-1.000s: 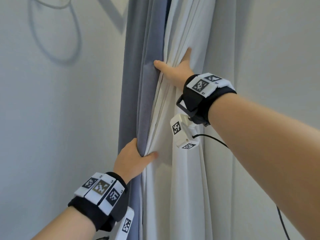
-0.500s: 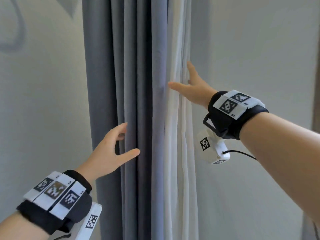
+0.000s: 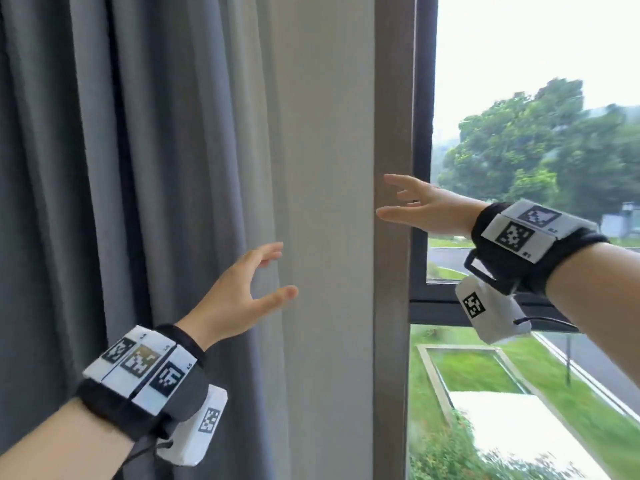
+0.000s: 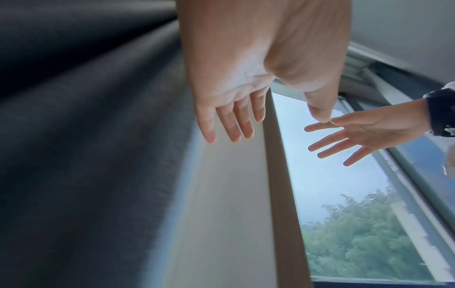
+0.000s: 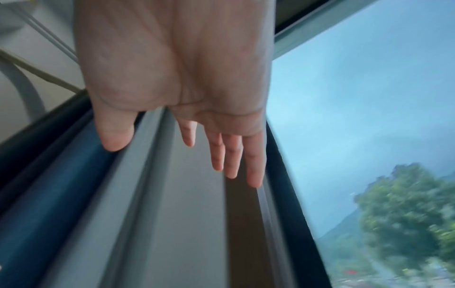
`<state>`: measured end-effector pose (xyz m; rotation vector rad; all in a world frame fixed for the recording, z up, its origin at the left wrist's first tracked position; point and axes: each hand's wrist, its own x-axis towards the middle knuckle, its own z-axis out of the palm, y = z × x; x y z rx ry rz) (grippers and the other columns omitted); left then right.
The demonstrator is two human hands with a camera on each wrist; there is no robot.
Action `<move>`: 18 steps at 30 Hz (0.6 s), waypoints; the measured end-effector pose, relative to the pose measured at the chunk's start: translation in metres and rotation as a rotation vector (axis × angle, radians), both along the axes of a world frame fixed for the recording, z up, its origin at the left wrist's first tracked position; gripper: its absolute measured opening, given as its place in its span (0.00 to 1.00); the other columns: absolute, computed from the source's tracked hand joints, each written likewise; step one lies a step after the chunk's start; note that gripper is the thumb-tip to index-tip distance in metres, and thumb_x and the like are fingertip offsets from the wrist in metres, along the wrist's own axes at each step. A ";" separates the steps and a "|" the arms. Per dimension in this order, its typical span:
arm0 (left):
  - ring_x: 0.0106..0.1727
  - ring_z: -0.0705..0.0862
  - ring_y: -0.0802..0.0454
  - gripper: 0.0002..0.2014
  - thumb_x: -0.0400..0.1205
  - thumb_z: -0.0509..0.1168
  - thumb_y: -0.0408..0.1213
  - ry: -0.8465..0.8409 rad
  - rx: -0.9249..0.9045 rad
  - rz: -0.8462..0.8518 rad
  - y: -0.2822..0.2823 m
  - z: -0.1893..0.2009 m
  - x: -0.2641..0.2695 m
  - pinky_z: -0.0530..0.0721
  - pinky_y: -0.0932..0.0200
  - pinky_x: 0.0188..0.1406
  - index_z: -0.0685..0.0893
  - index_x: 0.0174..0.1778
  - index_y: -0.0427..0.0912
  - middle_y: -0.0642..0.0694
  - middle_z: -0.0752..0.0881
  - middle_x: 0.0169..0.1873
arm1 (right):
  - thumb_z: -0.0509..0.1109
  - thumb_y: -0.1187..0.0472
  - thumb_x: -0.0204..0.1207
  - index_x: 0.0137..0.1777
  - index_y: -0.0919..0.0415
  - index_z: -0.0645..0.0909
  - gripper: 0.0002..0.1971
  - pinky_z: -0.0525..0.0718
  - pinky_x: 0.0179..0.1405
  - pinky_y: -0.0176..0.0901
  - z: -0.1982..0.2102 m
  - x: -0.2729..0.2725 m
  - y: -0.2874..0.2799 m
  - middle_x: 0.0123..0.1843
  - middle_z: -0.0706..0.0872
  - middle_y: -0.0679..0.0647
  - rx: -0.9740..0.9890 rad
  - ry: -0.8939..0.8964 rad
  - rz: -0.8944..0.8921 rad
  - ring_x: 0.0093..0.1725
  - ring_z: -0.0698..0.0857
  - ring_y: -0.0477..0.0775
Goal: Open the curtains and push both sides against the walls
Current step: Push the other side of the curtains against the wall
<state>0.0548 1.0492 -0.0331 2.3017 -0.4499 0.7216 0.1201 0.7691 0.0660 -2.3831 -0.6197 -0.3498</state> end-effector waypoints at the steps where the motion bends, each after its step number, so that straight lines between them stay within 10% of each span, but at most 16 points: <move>1: 0.68 0.73 0.66 0.35 0.70 0.69 0.54 0.001 -0.006 -0.036 -0.016 -0.001 0.009 0.67 0.65 0.63 0.67 0.73 0.55 0.59 0.76 0.68 | 0.67 0.43 0.74 0.81 0.43 0.52 0.38 0.71 0.63 0.41 0.000 -0.005 -0.020 0.80 0.65 0.60 -0.017 0.011 -0.032 0.78 0.67 0.54; 11: 0.67 0.75 0.62 0.38 0.66 0.65 0.62 -0.025 -0.041 -0.432 -0.230 0.006 0.072 0.69 0.62 0.60 0.67 0.73 0.56 0.57 0.77 0.66 | 0.66 0.41 0.73 0.81 0.42 0.53 0.38 0.70 0.68 0.43 0.016 -0.054 -0.222 0.79 0.68 0.58 -0.167 0.066 -0.407 0.74 0.73 0.57; 18: 0.66 0.77 0.57 0.31 0.73 0.70 0.45 -0.043 -0.219 -0.613 -0.400 0.004 0.094 0.71 0.60 0.61 0.68 0.73 0.49 0.50 0.80 0.65 | 0.63 0.37 0.73 0.80 0.39 0.52 0.37 0.63 0.75 0.51 0.032 -0.095 -0.371 0.82 0.63 0.55 -0.312 0.078 -0.618 0.79 0.65 0.56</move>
